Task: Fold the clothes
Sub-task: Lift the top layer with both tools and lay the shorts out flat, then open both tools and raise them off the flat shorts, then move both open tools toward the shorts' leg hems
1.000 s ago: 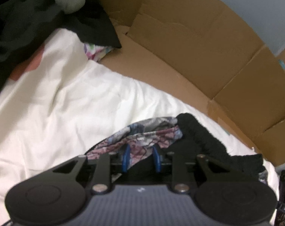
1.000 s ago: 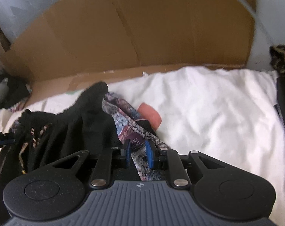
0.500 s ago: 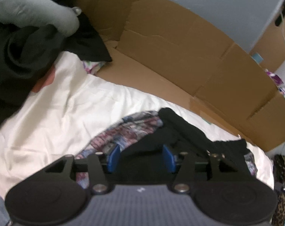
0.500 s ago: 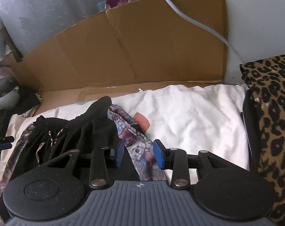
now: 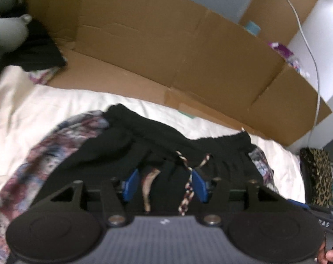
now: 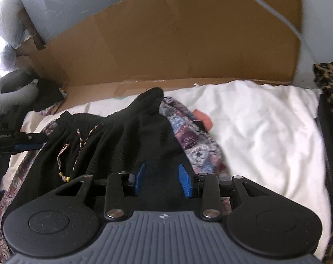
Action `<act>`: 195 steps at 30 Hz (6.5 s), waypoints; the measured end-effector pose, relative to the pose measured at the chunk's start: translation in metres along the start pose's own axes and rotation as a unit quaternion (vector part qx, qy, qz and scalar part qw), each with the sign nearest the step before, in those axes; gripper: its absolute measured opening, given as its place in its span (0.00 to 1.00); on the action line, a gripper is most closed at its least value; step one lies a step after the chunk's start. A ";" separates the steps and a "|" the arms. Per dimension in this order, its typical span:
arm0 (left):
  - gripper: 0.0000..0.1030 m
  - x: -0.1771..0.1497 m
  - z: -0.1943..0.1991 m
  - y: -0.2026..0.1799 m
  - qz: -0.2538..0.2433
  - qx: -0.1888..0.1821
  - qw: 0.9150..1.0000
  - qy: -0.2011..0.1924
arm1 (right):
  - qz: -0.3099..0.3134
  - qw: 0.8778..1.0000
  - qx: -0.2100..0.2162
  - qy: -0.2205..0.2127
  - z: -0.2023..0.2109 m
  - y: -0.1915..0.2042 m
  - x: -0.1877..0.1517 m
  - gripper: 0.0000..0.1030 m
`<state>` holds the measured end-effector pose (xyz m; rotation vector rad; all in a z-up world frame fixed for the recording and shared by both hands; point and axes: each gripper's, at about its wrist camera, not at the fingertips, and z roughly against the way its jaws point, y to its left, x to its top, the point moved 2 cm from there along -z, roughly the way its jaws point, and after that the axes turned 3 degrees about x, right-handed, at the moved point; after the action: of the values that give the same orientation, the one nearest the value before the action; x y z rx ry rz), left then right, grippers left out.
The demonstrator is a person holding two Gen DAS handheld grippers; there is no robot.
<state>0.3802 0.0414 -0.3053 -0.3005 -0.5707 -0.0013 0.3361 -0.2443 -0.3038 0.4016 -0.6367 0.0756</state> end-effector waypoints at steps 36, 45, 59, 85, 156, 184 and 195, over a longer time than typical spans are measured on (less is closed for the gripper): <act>0.49 -0.002 -0.057 -0.023 0.006 0.049 0.998 0.036 | -0.012 0.999 -0.046 -0.008 -0.074 -0.007 0.035 0.33; 0.40 0.016 -0.023 0.046 0.064 0.051 0.997 0.001 | 0.001 1.000 -0.006 -0.027 -0.069 0.013 0.041 0.33; 0.33 0.007 -0.033 0.051 0.025 0.070 0.997 0.021 | 0.078 0.996 -0.016 0.035 -0.106 0.054 0.010 0.33; 0.17 -0.038 -0.006 0.036 -0.011 0.025 0.998 0.063 | 0.108 0.991 0.022 0.082 -0.068 0.080 -0.041 0.33; 0.92 -0.111 0.286 0.064 0.044 0.075 0.995 -0.037 | 0.055 0.993 -0.083 0.061 0.300 0.121 -0.067 0.86; 0.93 -0.171 0.267 0.164 0.135 0.161 0.978 0.006 | 0.037 0.983 -0.141 0.108 0.265 0.106 -0.157 0.86; 0.87 -0.206 0.279 0.174 0.157 0.192 0.968 -0.026 | 0.055 0.985 -0.122 0.112 0.230 0.121 -0.193 0.86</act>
<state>0.0732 0.2689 -0.2408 -0.0099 -0.5577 0.4197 0.0286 -0.2120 -0.2084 0.1169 -0.4387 0.1447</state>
